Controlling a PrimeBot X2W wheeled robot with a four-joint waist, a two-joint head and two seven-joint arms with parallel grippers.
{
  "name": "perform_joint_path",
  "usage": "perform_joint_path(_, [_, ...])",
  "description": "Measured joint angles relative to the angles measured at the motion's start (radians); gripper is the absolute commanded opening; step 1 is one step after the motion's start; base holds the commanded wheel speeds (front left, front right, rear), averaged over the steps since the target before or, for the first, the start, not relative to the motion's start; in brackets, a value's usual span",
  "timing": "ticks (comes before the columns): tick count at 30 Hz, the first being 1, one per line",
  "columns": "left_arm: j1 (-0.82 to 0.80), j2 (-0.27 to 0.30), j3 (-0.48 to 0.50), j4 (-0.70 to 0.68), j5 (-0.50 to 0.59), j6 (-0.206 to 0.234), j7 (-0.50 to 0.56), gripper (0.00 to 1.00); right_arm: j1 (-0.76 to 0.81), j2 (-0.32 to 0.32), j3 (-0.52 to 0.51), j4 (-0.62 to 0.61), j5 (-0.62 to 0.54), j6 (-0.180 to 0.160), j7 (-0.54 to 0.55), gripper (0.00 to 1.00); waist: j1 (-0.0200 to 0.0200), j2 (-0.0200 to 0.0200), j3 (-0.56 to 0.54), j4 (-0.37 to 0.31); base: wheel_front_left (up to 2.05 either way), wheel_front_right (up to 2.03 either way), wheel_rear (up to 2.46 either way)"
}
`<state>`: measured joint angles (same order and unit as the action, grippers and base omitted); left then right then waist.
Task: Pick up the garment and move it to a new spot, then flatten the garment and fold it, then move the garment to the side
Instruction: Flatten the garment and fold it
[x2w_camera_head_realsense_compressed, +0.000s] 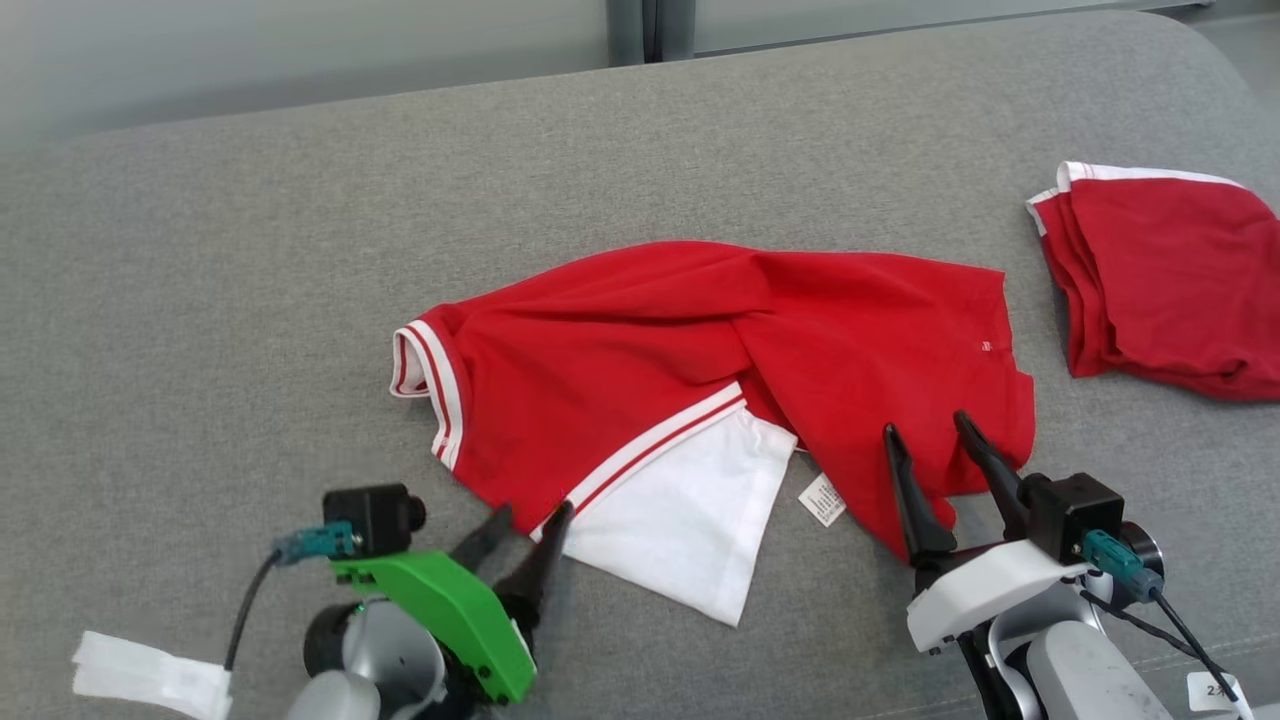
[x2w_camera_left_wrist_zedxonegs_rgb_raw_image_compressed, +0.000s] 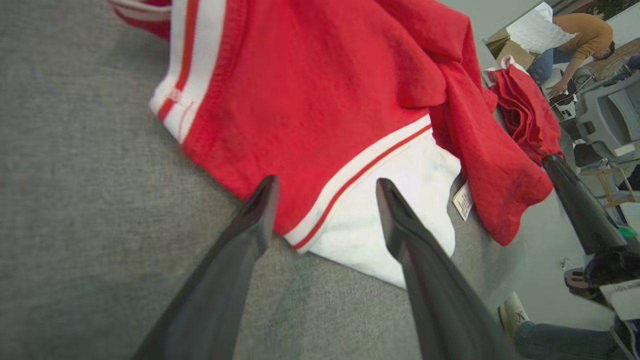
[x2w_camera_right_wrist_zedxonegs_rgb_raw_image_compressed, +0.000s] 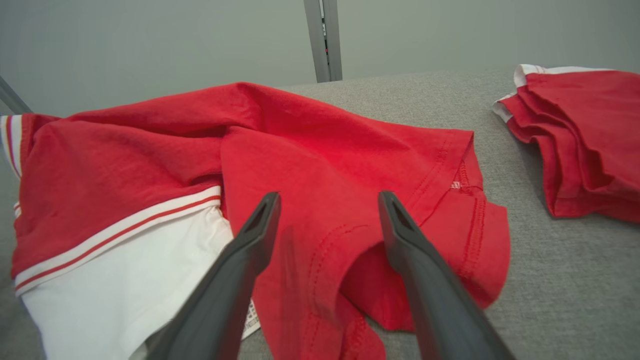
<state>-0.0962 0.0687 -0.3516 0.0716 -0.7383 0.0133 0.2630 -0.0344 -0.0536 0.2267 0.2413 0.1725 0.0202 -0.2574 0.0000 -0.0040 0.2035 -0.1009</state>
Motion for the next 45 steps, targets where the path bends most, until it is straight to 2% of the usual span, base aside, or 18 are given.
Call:
perform_joint_path(5, [0.071,-0.008,-0.08,-0.017,-0.039,-0.032,0.032,1.0,0.002,0.001,0.006,-0.001,-0.007,0.006,0.0,1.0,0.0,0.0,0.0,0.014,0.0,0.0,0.0])
perform_joint_path(11, [0.063,0.021,-0.182,-0.049,0.089,-0.067,0.044,1.0,0.001,0.003,0.012,-0.005,-0.017,0.015,0.0,1.0,0.0,0.0,0.016,0.014,0.0,0.0,0.0])
perform_joint_path(27, [0.03,0.028,-0.26,-0.054,0.167,-0.071,0.062,1.0,-0.012,0.005,0.012,-0.007,-0.021,0.022,0.0,1.0,0.0,0.0,0.061,-0.05,0.0,0.0,0.0])
perform_joint_path(36, [-0.016,0.044,-0.322,-0.048,0.264,-0.084,0.062,1.0,-0.02,0.006,0.004,-0.013,-0.02,0.021,0.0,1.0,0.0,0.0,0.083,-0.055,0.0,0.0,0.0])
perform_joint_path(45, [-0.034,0.041,-0.361,-0.025,0.292,-0.092,0.062,1.0,-0.031,0.008,0.012,-0.014,-0.019,0.022,0.0,1.0,0.0,0.0,0.103,-0.06,0.0,0.0,0.0])
